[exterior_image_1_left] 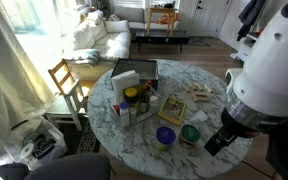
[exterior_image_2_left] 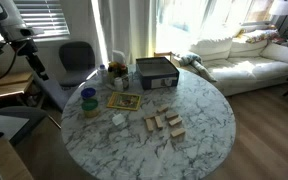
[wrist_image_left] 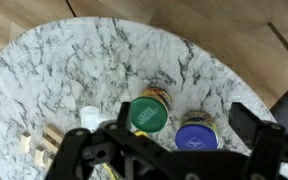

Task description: Switch the blue and green lids in the containers

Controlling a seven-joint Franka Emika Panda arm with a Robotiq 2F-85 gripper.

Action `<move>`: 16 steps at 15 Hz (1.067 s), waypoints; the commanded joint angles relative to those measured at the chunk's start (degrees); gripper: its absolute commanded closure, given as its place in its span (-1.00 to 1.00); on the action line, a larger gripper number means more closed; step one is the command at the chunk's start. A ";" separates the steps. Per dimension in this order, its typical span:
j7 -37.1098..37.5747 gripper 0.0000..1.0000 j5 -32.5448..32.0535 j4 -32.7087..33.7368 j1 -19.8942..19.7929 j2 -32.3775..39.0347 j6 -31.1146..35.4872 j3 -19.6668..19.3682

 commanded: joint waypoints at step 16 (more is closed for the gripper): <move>-30.27 -1.00 7.81 14.02 5.00 24.30 9.70 -14.29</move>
